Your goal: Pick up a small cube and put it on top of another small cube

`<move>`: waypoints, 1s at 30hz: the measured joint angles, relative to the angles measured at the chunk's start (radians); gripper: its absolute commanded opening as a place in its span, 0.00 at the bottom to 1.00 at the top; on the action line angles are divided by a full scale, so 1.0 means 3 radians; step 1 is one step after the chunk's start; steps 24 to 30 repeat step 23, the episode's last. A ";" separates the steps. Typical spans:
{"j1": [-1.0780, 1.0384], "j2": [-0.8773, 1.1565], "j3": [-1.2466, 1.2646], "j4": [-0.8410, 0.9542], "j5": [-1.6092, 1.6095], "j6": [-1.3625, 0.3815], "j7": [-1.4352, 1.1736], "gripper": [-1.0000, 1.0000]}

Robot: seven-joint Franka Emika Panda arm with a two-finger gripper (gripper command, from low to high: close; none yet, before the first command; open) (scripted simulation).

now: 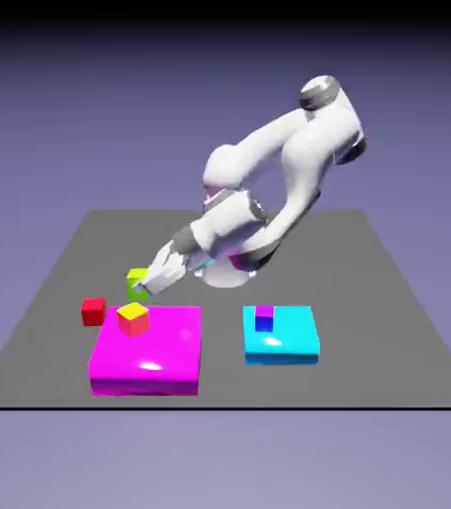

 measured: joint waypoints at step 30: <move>-0.1872 -0.0132 0.1017 -0.0543 -0.0802 0.0989 0.1049 1.00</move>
